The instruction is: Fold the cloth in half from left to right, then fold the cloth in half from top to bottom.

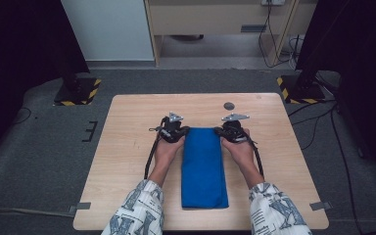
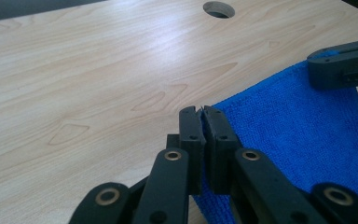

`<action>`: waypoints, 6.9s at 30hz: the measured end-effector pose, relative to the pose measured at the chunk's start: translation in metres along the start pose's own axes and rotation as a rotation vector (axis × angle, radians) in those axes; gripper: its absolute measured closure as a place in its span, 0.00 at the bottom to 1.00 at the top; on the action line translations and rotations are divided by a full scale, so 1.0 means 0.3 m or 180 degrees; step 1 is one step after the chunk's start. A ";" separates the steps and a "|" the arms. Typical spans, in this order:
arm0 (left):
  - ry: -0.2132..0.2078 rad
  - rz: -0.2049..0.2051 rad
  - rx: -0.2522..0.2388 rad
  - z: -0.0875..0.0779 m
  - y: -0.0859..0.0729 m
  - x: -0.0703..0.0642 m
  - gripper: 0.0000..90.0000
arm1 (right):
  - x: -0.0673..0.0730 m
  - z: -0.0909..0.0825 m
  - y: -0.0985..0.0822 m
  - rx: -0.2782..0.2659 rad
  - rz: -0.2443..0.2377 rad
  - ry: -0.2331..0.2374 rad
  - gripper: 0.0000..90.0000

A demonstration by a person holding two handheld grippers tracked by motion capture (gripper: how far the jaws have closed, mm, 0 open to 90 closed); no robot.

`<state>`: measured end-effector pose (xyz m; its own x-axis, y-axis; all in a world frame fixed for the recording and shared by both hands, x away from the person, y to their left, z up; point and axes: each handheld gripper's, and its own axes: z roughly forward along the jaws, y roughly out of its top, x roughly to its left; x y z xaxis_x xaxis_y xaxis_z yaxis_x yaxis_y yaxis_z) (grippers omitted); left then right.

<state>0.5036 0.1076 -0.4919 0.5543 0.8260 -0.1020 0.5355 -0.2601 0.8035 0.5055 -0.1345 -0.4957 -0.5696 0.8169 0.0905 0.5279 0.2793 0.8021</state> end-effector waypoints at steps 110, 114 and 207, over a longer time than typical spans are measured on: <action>-0.0054 0.0411 -0.0269 -0.214 0.099 -0.037 0.96 | 0.068 -0.159 0.060 -0.0371 -0.0190 0.0237 0.97; -0.0075 0.0401 -0.0283 -0.227 0.097 -0.043 0.95 | 0.075 -0.173 0.056 -0.0396 -0.0191 0.0256 0.97; 0.0191 -0.0332 -0.0145 -0.275 -0.179 0.099 0.23 | 0.169 -0.279 -0.030 -0.0355 -0.0325 0.0763 0.97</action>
<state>0.4388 0.1874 -0.4896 0.4573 0.8762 -0.1524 0.5580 -0.1493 0.8163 0.4191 -0.1377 -0.4487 -0.7560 0.6411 0.1322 0.3952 0.2860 0.8730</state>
